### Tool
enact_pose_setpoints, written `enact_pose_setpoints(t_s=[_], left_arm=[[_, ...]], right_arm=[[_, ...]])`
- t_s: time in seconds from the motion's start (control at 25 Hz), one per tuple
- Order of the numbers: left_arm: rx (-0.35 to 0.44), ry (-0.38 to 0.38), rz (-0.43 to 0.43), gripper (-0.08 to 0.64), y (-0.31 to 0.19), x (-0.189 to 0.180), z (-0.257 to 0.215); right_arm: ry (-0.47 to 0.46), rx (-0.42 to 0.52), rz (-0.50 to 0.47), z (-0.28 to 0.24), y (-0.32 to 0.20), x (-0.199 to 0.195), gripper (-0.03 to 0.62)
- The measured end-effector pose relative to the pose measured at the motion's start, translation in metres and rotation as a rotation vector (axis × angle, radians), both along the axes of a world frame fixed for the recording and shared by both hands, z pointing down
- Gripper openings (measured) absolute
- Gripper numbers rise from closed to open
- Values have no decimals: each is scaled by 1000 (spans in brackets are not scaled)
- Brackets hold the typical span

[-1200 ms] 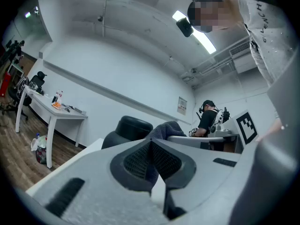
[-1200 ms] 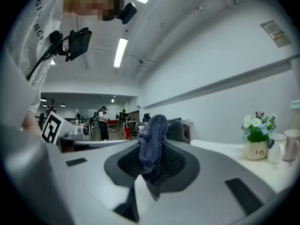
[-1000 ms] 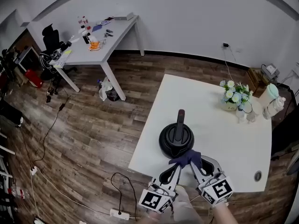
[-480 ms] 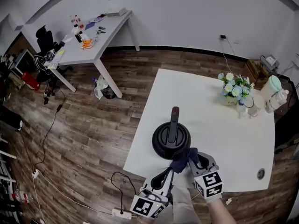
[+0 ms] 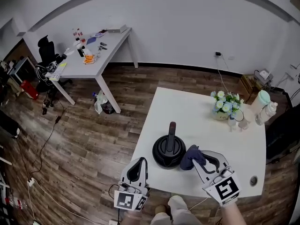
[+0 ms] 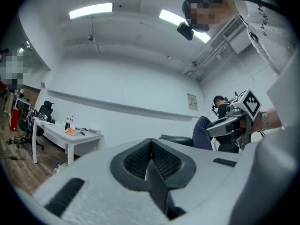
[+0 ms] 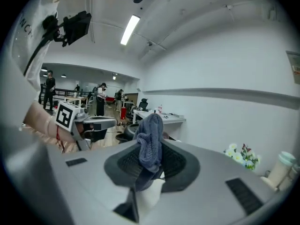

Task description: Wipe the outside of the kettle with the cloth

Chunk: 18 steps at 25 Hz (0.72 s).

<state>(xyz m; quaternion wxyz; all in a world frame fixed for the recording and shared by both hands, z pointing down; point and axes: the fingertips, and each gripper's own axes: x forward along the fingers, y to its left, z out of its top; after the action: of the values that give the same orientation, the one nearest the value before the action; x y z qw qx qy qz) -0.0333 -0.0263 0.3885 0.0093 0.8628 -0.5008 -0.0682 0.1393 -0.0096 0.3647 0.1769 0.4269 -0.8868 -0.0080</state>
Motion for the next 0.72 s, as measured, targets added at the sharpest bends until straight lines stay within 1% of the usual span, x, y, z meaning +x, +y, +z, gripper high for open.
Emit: enact_pose_setpoints(t_s=[0.08,0.16,0.36,0.48,0.64,0.72], left_arm=[[28,10,-23,6,-6,-9,-16],[34,11,-36,6,-6,-13,-20],[-20,-2,-69,6,-6,-17,6],[-51,-5,-94,6,-13,-20,24],[-60,-7,-98,6,-23,-19,32],[-54,-3,-96,6,-28,-17,31]], right_arm=[[31,-20,-19,0,-10,-5,64],[66,-43,-16,14,-22,-5,63],[132,-61,13,60,-57,10,63],[118,-130,25,86,-72,20,63],[201,-229,-20,133,-70,18,64],[215,-284,-32,154,-68,16,63]])
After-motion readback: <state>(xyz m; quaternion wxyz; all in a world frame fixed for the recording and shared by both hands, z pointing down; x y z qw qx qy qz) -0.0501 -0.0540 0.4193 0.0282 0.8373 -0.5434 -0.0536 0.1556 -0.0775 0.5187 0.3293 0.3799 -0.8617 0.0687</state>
